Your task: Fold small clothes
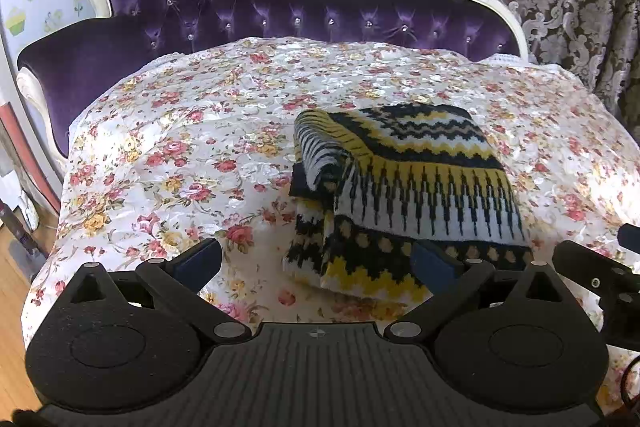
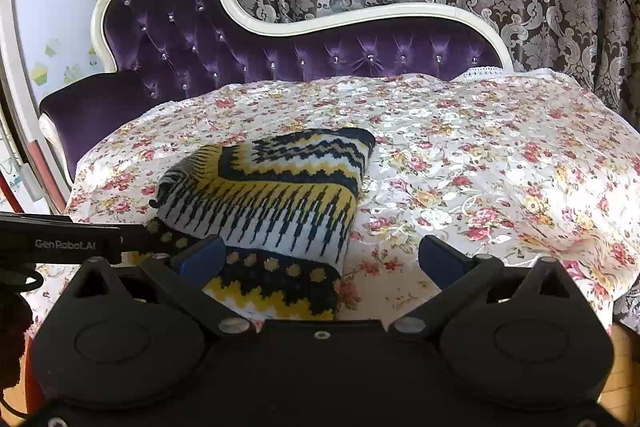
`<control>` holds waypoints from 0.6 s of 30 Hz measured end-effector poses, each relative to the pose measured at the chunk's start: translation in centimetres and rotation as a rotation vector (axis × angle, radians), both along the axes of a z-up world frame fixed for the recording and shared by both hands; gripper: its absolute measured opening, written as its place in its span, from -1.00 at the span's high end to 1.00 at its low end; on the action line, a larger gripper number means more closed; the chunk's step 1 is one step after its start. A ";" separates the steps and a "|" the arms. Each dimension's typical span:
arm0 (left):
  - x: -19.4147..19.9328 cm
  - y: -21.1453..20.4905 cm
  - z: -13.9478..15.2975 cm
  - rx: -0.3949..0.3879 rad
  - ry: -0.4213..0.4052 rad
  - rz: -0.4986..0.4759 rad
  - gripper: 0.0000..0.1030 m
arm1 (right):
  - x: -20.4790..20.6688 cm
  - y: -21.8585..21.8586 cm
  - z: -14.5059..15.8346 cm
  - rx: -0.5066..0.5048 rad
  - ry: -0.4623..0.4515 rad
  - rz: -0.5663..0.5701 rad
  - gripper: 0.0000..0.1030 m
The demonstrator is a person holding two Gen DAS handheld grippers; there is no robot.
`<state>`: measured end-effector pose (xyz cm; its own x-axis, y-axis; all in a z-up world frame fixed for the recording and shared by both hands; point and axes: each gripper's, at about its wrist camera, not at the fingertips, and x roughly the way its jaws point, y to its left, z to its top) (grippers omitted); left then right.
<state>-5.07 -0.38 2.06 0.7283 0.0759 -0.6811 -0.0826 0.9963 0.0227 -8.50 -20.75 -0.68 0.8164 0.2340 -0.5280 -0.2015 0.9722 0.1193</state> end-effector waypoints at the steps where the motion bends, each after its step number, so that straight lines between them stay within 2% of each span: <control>1: -0.1 0.0 0.0 0.004 -0.001 0.002 -0.98 | -0.1 0.0 -0.1 -0.001 0.003 -0.001 -0.99; 18: -0.7 0.1 -0.5 0.013 0.014 -0.002 -0.98 | -0.2 0.2 -0.9 -0.003 0.052 0.003 -0.99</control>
<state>-5.74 -0.29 1.59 0.7191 0.0834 -0.6899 -0.0797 0.9961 0.0372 -8.73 -20.52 -1.57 0.7871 0.2343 -0.5706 -0.1976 0.9721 0.1265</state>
